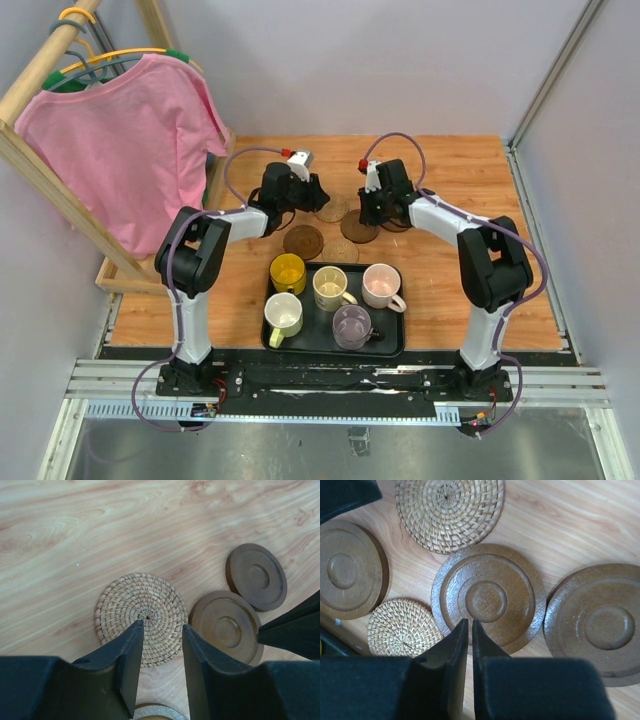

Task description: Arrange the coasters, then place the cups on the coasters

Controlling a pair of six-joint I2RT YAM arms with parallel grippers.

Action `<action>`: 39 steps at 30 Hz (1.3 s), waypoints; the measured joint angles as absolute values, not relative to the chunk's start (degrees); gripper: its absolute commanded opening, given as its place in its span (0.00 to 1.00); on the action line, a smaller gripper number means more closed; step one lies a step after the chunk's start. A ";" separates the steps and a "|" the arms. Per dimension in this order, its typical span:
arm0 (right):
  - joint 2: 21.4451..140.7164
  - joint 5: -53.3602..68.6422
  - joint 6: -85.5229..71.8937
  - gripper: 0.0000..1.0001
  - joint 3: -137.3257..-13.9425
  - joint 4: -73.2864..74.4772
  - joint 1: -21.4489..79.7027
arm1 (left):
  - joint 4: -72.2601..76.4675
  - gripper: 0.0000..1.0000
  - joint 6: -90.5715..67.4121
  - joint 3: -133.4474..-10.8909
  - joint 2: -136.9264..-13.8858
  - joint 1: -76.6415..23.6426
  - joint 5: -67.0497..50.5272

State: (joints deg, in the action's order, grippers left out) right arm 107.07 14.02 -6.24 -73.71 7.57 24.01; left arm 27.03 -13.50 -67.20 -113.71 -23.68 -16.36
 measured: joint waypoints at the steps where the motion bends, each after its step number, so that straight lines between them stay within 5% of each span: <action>1: 107.46 14.28 -6.42 0.10 -73.76 7.84 24.01 | 26.37 0.40 -13.19 -67.75 -114.32 -23.83 -16.51; 12: 109.65 15.00 -7.55 0.14 -76.47 11.07 24.01 | 20.40 0.36 -11.40 -71.50 -118.67 -25.34 -19.20; 39: 126.04 13.41 -9.26 0.29 -97.01 23.44 24.01 | -0.03 0.51 -12.71 -90.94 -128.57 -24.38 -13.15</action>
State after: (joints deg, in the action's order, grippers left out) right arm 126.04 13.41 -9.26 -97.01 23.44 24.01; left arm -0.03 -12.71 -90.94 -128.57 -24.38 -13.15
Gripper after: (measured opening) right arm 0.284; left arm 0.505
